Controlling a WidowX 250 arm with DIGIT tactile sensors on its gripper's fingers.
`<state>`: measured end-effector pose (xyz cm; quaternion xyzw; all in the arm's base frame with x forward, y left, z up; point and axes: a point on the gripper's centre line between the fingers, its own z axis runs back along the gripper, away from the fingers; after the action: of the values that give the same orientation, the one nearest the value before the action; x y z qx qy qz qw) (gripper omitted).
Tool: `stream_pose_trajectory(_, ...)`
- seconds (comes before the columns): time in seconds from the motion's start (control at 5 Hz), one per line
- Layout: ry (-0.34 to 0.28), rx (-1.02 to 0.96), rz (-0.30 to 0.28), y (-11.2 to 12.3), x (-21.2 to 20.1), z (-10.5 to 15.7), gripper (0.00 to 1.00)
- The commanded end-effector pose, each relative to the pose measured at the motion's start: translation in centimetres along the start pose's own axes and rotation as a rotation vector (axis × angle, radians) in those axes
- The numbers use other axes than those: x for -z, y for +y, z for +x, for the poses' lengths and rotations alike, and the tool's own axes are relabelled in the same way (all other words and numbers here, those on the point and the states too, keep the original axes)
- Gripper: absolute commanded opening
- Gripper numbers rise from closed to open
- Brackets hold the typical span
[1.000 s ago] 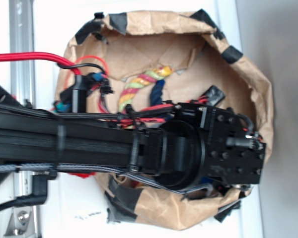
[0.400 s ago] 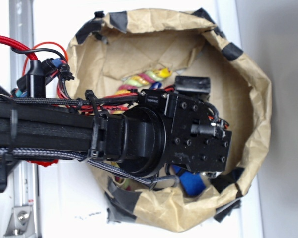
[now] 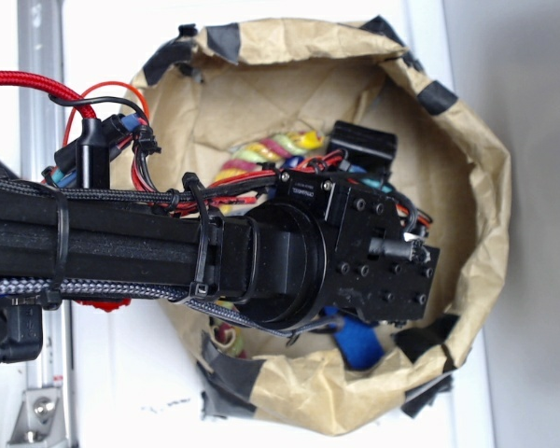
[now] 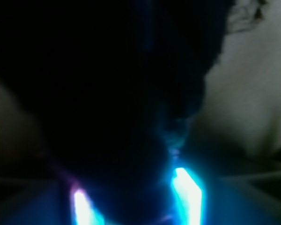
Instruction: Grab the blue rope.
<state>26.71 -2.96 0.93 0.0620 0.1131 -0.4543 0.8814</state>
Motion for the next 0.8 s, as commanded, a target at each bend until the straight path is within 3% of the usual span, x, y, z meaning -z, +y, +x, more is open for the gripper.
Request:
stream_pose_trajectory(0.0, -0.061, -0.068, 0.064, -0.3, -1.5, 0.5, 0.00)
stream_pose_trajectory(0.2, -0.233, -0.302, 0.121, 1.6, -6.3, -1.1, 0.00)
stream_pose_trajectory(0.4, -0.351, -0.560, 0.111, 2.8, -11.0, -3.2, 0.00)
stream_pose_trajectory(0.6, -0.440, -0.815, 0.023, 2.9, -15.7, -4.2, 0.00)
